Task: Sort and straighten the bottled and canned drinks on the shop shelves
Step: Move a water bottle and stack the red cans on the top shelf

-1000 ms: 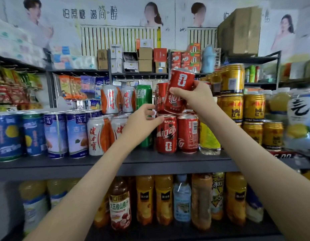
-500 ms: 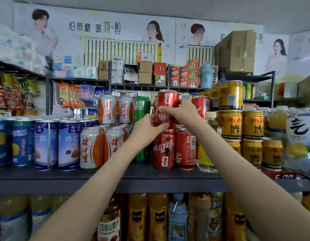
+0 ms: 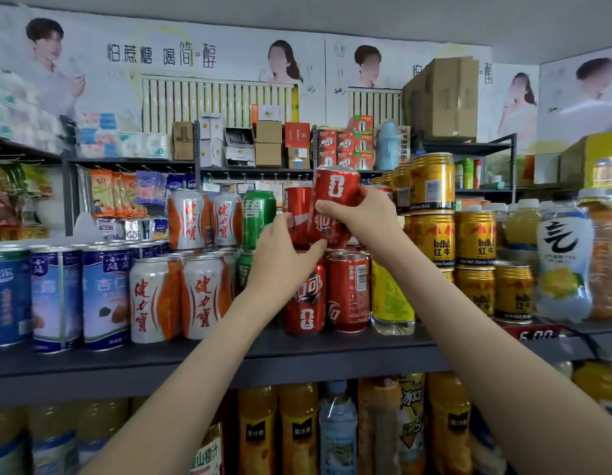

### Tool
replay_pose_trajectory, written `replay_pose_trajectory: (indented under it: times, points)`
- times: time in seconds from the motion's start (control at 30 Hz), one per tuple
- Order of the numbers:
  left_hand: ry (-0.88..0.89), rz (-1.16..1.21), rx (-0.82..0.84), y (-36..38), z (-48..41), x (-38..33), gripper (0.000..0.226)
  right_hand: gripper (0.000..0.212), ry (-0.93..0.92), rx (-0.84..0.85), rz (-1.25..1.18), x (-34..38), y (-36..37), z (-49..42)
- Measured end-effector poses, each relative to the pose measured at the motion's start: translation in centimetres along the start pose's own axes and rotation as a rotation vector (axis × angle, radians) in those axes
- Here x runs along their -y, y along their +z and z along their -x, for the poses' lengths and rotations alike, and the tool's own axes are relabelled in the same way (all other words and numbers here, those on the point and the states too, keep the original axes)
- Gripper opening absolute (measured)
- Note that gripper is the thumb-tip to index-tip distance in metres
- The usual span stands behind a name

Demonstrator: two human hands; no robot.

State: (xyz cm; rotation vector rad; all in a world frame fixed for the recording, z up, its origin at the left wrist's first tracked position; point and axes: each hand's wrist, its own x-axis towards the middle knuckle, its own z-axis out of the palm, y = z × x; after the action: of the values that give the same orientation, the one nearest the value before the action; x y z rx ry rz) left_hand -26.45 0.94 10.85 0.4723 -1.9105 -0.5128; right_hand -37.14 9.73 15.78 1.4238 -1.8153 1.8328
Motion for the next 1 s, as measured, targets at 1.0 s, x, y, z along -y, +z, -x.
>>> replay_pose_trajectory:
  times: [1.0]
  points:
    - [0.081,0.372,-0.076,4.3,6.0,-5.5,0.072,0.060,0.146,-0.132,0.197,-7.3,-10.6,9.3]
